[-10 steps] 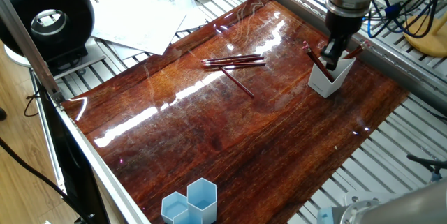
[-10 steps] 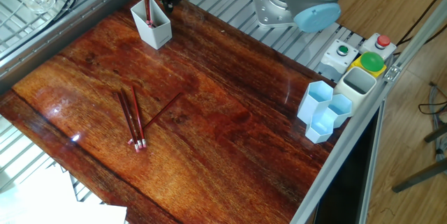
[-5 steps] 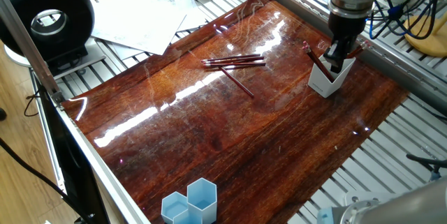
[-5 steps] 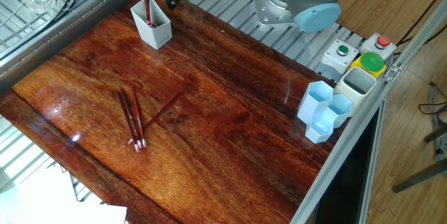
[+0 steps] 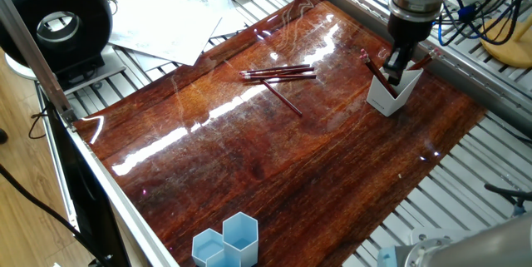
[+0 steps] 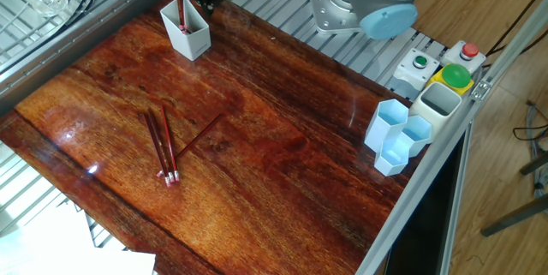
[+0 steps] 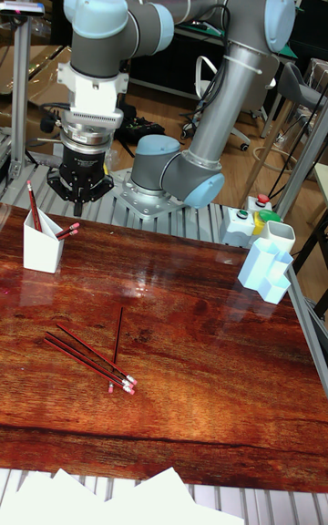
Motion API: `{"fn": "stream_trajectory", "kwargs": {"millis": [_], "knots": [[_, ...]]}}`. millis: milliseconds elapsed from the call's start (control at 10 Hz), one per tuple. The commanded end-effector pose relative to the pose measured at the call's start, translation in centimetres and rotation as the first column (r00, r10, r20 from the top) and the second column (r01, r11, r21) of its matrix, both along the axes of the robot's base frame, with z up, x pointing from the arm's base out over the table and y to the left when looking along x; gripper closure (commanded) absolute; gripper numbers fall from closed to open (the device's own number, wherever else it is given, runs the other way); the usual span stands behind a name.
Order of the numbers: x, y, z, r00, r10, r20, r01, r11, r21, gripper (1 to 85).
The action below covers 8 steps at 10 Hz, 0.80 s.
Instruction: Put the pen into the pen holder
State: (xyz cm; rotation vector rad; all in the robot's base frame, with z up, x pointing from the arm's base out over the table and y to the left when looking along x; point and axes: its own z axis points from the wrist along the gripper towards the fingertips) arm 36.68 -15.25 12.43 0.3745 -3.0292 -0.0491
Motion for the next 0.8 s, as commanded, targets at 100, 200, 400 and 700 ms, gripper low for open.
{"fn": "stream_trajectory", "kwargs": {"millis": [100, 200, 400, 700], "knots": [[0.5, 1.6, 0.4, 1.0, -0.003, 0.005, 0.003, 1.0, 0.022, 84.7], [1.0, 3.1, 1.0, 1.0, -0.022, -0.006, 0.022, 1.0, 0.019, 84.7], [3.3, 6.9, 2.9, 0.997, -0.069, -0.029, 0.069, 0.997, 0.014, 84.7], [10.8, 9.1, 4.3, 1.0, -0.006, -0.018, 0.007, 0.999, 0.036, 84.7]]}}
